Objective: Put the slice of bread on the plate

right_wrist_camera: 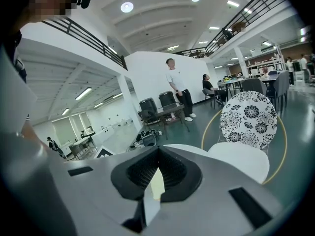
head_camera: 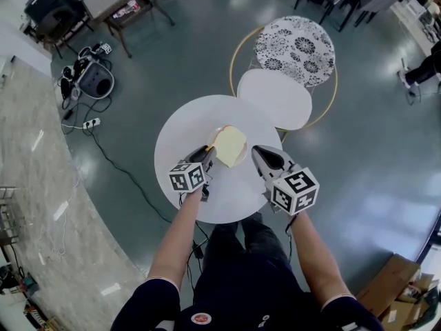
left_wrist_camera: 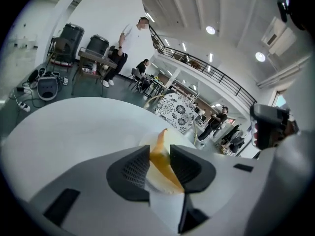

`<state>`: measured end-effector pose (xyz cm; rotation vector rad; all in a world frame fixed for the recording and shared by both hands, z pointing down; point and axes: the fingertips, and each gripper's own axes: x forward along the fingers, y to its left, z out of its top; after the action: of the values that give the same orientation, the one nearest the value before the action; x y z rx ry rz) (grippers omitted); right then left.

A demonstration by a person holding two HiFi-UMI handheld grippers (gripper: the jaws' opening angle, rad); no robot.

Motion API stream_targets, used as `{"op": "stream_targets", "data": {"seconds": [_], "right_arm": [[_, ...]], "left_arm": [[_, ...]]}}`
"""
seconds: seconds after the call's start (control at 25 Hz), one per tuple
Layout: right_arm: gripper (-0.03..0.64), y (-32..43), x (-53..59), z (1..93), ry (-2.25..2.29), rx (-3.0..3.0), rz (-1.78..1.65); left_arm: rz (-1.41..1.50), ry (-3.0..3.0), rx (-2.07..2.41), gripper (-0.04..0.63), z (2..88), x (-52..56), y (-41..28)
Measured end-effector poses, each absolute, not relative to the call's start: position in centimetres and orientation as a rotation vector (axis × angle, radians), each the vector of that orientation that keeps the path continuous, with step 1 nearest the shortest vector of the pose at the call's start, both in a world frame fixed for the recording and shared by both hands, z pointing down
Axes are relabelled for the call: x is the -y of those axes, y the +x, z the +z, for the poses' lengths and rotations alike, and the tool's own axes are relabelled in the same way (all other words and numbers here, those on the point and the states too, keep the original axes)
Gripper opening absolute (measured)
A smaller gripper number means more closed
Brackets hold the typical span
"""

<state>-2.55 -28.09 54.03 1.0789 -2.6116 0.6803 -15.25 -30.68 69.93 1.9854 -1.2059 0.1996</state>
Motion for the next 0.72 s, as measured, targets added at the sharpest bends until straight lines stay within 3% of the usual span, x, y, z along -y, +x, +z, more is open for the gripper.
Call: {"op": "stream_targets", "data": {"seconds": [0.44, 0.72], "right_arm": [[0.006, -2.0, 28.2, 54.0, 1.083, 2.613, 0.684], [0.006, -1.8, 28.2, 52.7, 1.089, 2.634, 0.663]], "left_arm": [[0.390, 1.967, 1.342, 0.138, 71.1, 30.9, -16.5], [0.350, 2.076, 1.370, 0.138, 66.3, 31.0, -16.7]]}}
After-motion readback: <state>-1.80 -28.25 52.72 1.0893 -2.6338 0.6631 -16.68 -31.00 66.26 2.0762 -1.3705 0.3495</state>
